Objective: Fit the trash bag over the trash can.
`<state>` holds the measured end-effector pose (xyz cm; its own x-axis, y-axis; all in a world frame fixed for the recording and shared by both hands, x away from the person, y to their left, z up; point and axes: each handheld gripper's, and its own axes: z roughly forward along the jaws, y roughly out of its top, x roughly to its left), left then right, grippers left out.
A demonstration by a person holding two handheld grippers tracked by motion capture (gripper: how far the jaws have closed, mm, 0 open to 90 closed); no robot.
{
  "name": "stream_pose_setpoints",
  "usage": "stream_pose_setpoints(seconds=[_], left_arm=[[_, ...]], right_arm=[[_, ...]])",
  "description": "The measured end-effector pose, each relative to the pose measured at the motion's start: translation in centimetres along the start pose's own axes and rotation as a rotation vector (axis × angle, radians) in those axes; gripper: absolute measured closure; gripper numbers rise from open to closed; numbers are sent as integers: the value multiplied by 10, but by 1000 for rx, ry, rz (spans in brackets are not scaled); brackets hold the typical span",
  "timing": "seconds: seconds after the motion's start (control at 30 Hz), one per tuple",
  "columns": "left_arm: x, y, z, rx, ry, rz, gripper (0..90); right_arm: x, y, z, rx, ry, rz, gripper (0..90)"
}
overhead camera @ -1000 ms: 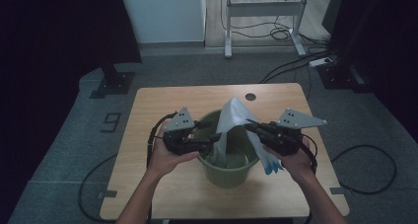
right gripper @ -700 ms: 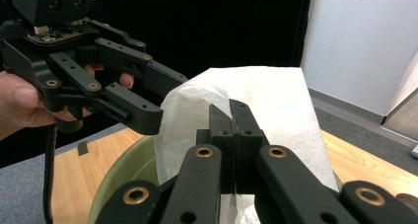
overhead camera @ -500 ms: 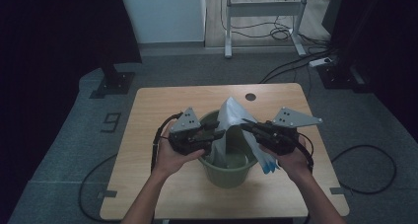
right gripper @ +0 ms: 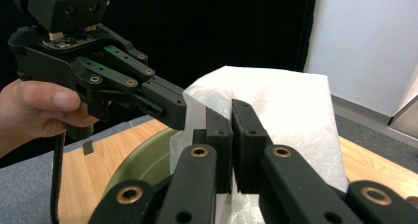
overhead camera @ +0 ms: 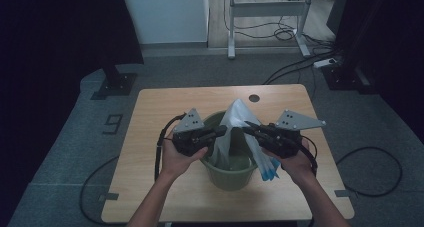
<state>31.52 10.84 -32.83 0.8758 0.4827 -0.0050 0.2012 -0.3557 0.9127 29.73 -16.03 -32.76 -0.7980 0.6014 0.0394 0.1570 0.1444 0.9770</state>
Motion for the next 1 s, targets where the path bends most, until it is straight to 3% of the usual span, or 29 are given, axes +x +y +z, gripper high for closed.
stream_pose_setpoints(seconds=[0.1,0.33,0.47,0.53,0.57,0.73,0.93,1.0], left_arm=[[0,-1,0,-6,12,-3,900],[6,-3,-4,-26,45,-33,900],[8,-5,-3,-24,41,-42,900],[9,-7,0,-18,34,-47,900],[9,-7,0,-18,34,-47,900],[9,-7,5,-5,19,-44,900],[8,-6,6,1,12,-38,900],[8,-7,6,5,12,-37,900]], right_arm=[[0,-1,0,1,2,3,822],[6,-7,-2,13,-30,-1,584],[8,-15,-4,41,-41,-2,566],[7,-30,-3,97,-63,4,556],[7,-30,-3,97,-63,4,556],[1,-50,-2,142,-82,57,503],[1,-53,-2,171,-111,42,483],[1,-53,-2,195,-137,24,528]])
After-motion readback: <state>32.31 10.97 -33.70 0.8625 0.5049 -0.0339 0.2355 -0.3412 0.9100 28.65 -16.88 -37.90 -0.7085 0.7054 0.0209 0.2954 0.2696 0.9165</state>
